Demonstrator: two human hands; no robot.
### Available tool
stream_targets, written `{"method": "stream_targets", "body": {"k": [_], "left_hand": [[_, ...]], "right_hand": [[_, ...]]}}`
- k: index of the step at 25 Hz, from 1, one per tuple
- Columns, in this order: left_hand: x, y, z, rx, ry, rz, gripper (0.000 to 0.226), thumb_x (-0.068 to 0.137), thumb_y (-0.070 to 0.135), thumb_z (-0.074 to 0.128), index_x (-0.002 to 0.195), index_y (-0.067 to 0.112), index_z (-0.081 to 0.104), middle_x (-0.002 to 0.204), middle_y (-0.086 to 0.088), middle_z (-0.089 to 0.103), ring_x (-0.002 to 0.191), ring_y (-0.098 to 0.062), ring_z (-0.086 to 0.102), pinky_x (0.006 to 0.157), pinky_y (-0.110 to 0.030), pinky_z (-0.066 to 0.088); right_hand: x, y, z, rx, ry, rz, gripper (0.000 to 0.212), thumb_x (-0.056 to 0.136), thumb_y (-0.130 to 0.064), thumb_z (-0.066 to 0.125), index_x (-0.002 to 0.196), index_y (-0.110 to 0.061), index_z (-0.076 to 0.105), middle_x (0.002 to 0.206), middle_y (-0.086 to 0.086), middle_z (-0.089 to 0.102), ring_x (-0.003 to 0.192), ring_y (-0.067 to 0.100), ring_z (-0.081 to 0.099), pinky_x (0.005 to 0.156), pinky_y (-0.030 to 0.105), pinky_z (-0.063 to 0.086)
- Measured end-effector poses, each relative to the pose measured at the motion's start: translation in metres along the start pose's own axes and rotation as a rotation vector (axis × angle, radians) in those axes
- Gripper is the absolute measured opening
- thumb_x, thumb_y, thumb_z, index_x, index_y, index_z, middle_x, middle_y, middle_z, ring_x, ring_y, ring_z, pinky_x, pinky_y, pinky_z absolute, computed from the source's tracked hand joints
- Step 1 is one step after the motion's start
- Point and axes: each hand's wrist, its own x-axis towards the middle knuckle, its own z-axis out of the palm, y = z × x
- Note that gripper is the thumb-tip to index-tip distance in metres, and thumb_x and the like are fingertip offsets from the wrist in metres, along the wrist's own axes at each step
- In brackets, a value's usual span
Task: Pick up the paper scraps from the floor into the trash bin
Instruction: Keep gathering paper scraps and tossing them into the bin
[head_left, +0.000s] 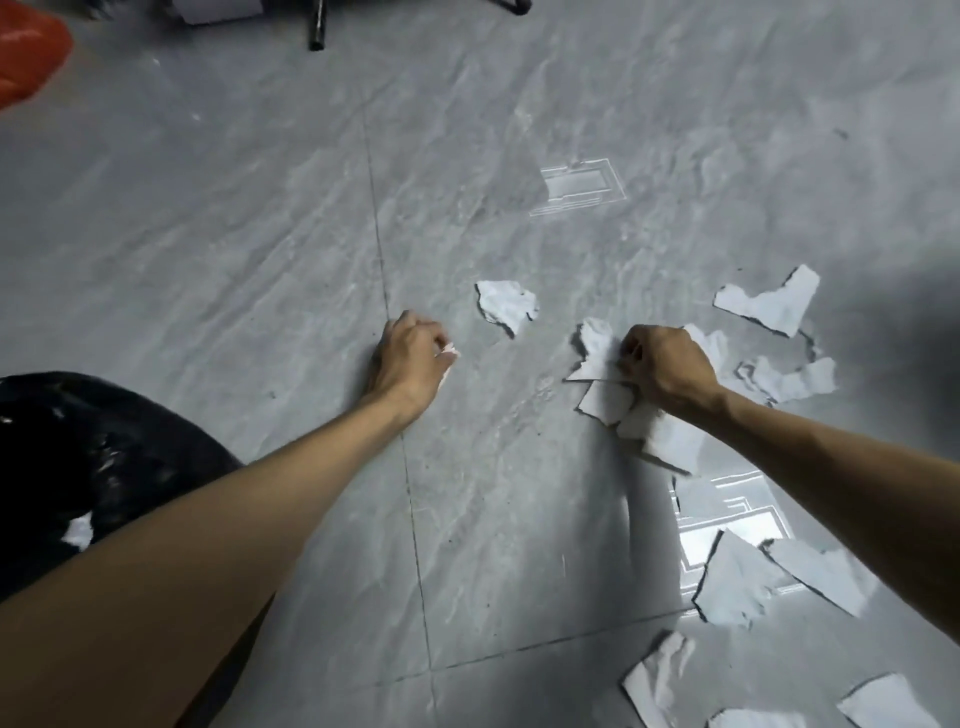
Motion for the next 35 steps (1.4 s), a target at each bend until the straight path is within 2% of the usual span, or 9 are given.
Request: {"method": "stream_targets", "body": {"k": [5, 9, 12, 15, 20, 25, 29, 32, 35], "left_hand": [[0.054, 0.065, 0.034, 0.084, -0.212, 0.265, 0.014, 0.081, 0.019, 0.068, 0.094, 0.016, 0.072, 0.141, -0.013, 0.047, 0.133, -0.032, 0.038, 0.104, -0.030, 0.030], [0.052, 0.067, 0.045, 0.276, -0.235, 0.264, 0.009, 0.083, 0.016, 0.067, 0.092, 0.016, 0.068, 0.113, -0.009, 0.061, 0.110, -0.030, 0.054, 0.078, -0.031, 0.040], [0.020, 0.070, 0.021, 0.175, -0.249, 0.216, 0.007, 0.082, 0.014, 0.065, 0.088, 0.014, 0.068, 0.101, -0.011, 0.069, 0.094, -0.030, 0.063, 0.070, -0.030, 0.044], [-0.024, 0.077, -0.040, -0.074, -0.239, 0.218, 0.008, 0.079, 0.022, 0.064, 0.079, 0.016, 0.069, 0.082, -0.001, 0.072, 0.079, -0.017, 0.066, 0.068, -0.029, 0.052], [-0.111, 0.055, -0.196, -0.164, 0.033, 0.303, 0.010, 0.074, 0.030, 0.073, 0.075, 0.021, 0.069, 0.059, 0.010, 0.062, 0.054, 0.003, 0.051, 0.052, -0.009, 0.034], [-0.186, -0.029, -0.278, 0.051, 0.199, -0.074, 0.011, 0.074, 0.032, 0.073, 0.075, 0.022, 0.068, 0.058, 0.019, 0.063, 0.056, 0.009, 0.055, 0.054, -0.006, 0.037], [-0.213, -0.098, -0.281, 0.215, -0.001, -0.389, 0.010, 0.075, 0.019, 0.070, 0.079, 0.028, 0.067, 0.083, 0.007, 0.071, 0.086, -0.015, 0.066, 0.075, -0.029, 0.050], [-0.221, -0.123, -0.285, 0.211, -0.024, -0.492, 0.034, 0.075, 0.009, 0.062, 0.102, 0.029, 0.066, 0.090, 0.013, 0.065, 0.096, -0.018, 0.061, 0.082, -0.032, 0.049], [-0.223, -0.117, -0.292, 0.170, 0.107, -0.463, 0.038, 0.074, 0.004, 0.055, 0.103, 0.028, 0.059, 0.084, 0.018, 0.057, 0.087, -0.017, 0.055, 0.074, -0.030, 0.043]], "right_hand": [[-0.030, 0.009, -0.028, 0.438, 0.177, 0.094, 0.004, 0.081, -0.019, 0.063, 0.080, -0.017, 0.066, 0.065, -0.001, 0.064, 0.061, 0.016, 0.056, 0.057, 0.027, 0.041], [-0.083, 0.020, -0.034, 0.619, 0.091, 0.134, 0.009, 0.084, -0.015, 0.065, 0.075, -0.015, 0.064, 0.056, -0.004, 0.059, 0.053, 0.013, 0.052, 0.057, 0.029, 0.043], [-0.112, 0.013, -0.027, 0.712, 0.024, 0.183, 0.010, 0.087, -0.010, 0.064, 0.077, -0.010, 0.064, 0.061, 0.000, 0.057, 0.056, 0.014, 0.050, 0.057, 0.027, 0.043], [-0.132, -0.019, -0.015, 0.826, -0.116, 0.217, 0.013, 0.088, -0.007, 0.063, 0.075, -0.010, 0.062, 0.061, 0.002, 0.055, 0.055, 0.015, 0.048, 0.057, 0.027, 0.041], [-0.161, -0.113, -0.008, 0.860, -0.392, 0.081, 0.011, 0.087, -0.007, 0.063, 0.077, -0.009, 0.062, 0.056, 0.000, 0.048, 0.053, 0.015, 0.041, 0.052, 0.024, 0.033], [-0.189, -0.230, -0.028, 0.971, -0.415, -0.256, 0.008, 0.086, -0.012, 0.067, 0.079, -0.010, 0.062, 0.054, -0.004, 0.049, 0.046, 0.008, 0.046, 0.046, 0.015, 0.037], [-0.203, -0.317, -0.028, 0.827, -0.380, -0.527, 0.006, 0.081, -0.016, 0.070, 0.077, -0.017, 0.066, 0.056, -0.008, 0.058, 0.048, 0.005, 0.053, 0.051, 0.013, 0.039], [-0.206, -0.359, -0.013, 0.585, -0.413, -0.577, 0.002, 0.080, -0.015, 0.070, 0.079, -0.015, 0.068, 0.062, -0.004, 0.068, 0.050, 0.005, 0.059, 0.052, 0.012, 0.044], [-0.209, -0.367, -0.004, 0.497, -0.589, -0.576, 0.012, 0.084, -0.014, 0.070, 0.096, -0.012, 0.068, 0.081, 0.007, 0.074, 0.062, 0.015, 0.067, 0.065, 0.025, 0.056]]}}
